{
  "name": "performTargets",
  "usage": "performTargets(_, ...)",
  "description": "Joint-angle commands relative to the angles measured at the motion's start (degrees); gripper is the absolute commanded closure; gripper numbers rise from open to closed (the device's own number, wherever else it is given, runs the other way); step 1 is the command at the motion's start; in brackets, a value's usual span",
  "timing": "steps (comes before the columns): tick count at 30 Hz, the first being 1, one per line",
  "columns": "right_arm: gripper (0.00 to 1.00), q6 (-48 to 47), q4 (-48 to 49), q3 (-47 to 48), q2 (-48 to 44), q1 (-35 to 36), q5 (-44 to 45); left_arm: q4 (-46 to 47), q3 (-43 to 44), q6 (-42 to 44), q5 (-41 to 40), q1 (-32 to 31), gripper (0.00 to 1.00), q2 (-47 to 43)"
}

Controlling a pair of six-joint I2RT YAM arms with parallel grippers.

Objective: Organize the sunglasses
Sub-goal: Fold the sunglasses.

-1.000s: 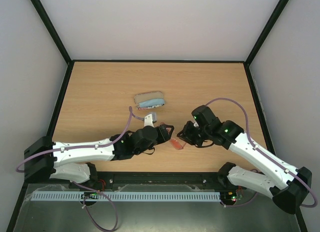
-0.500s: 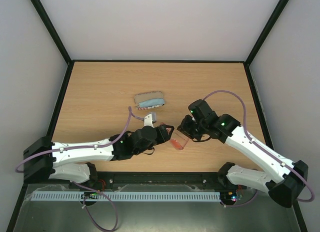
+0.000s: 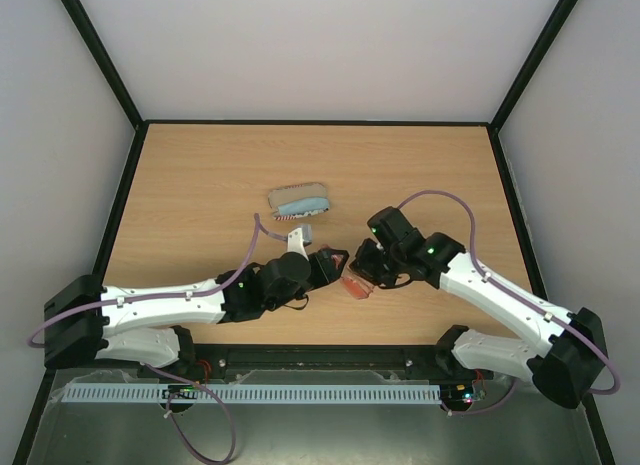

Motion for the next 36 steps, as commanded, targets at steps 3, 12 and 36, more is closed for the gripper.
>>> performTargets(3,0.84,1.89,1.34,-1.38,-2.39,1.84,-2.52,4.41,0.11,0.46,-1.42,0.5,0.58,1.0)
performTargets(12,0.83,1.53,-0.94,-0.91,-4.01,2.81,-0.84,4.41,0.61,0.72,-0.92,0.52,0.58,2.05)
performTargets(36,0.2,-9.54,-18.39,3.96,-16.73,-7.03,6.06,-2.5,-4.65,0.97,-2.97,1.29,0.58,-10.19)
